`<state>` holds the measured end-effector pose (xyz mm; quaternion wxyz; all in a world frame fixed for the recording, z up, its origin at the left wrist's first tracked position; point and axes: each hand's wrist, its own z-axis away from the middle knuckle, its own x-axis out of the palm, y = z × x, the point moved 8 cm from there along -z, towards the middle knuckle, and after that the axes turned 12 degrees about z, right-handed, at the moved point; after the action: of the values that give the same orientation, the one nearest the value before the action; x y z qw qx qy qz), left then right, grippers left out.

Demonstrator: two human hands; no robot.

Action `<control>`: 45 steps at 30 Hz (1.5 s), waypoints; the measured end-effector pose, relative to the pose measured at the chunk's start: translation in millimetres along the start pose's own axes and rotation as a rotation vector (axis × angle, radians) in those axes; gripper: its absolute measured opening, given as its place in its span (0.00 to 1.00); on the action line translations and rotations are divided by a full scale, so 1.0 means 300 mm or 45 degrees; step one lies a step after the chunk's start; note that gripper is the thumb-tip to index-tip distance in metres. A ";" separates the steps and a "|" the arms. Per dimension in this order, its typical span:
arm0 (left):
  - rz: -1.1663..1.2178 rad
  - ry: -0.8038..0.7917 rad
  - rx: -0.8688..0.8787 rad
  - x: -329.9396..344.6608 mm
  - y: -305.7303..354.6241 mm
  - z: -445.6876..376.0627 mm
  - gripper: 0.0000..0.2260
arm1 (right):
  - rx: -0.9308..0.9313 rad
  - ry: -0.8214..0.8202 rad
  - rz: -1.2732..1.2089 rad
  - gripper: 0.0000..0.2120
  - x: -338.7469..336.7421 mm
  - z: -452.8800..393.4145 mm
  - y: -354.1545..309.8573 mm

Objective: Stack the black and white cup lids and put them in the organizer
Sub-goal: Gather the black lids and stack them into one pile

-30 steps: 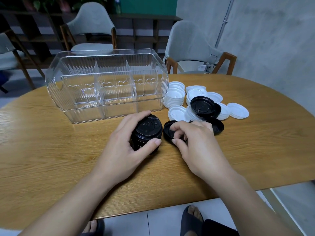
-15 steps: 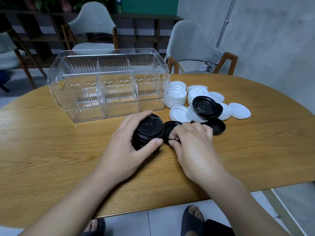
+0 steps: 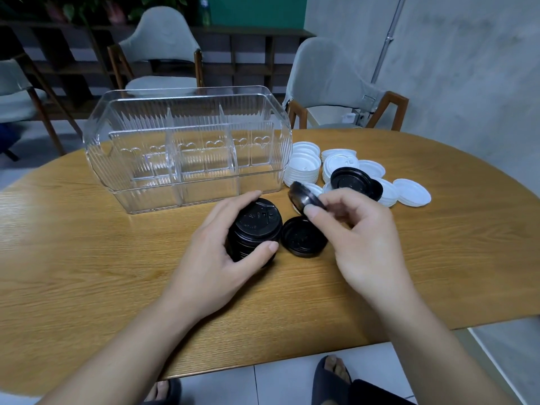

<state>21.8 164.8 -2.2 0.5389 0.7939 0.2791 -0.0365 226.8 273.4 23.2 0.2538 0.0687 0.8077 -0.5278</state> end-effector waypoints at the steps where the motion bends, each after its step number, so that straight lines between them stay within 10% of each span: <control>1: 0.009 0.001 -0.012 -0.002 -0.001 0.000 0.32 | 0.036 0.017 -0.128 0.02 -0.006 -0.006 0.000; 9: 0.104 -0.018 -0.093 -0.009 -0.011 -0.003 0.39 | 0.341 -0.072 -0.850 0.14 0.055 -0.020 0.019; 23: -0.036 0.158 0.156 -0.054 0.061 -0.025 0.40 | 0.349 -0.382 -1.054 0.20 0.182 -0.001 -0.054; 45: -0.048 0.241 0.154 -0.081 0.064 -0.008 0.34 | -0.157 -0.179 -0.106 0.31 0.145 0.018 -0.142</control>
<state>10.0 152.0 23.4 0.4604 0.8195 0.3411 0.0117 175.2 243.4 35.2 0.2912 -0.0179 0.8210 -0.4907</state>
